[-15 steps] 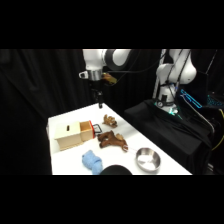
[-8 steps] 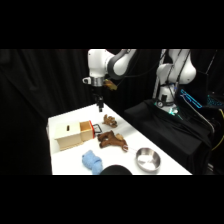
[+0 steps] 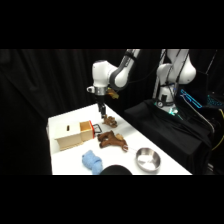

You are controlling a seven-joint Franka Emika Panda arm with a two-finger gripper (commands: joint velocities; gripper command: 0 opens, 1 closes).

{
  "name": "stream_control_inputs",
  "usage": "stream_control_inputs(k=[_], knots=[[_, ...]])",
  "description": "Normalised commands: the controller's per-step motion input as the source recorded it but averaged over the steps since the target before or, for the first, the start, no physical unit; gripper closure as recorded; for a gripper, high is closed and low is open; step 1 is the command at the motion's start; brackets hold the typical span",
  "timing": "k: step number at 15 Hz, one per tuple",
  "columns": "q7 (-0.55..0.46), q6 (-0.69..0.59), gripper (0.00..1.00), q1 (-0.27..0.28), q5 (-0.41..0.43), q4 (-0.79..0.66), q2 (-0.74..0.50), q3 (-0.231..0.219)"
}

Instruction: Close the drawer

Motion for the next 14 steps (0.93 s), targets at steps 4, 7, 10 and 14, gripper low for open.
stream_control_inputs(k=[4, 7, 10, 14], knots=[[-0.26, 0.35, 0.0, -0.148, 0.193, -0.03, 0.11, 0.121], [-0.27, 0.27, 0.0, -0.181, 0.211, 0.02, 0.11, 0.17], [-0.25, 0.21, 0.0, -0.194, 0.2, 0.08, 0.14, 0.181], [-0.22, 0.15, 0.0, -0.182, 0.167, 0.15, 0.17, 0.164]])
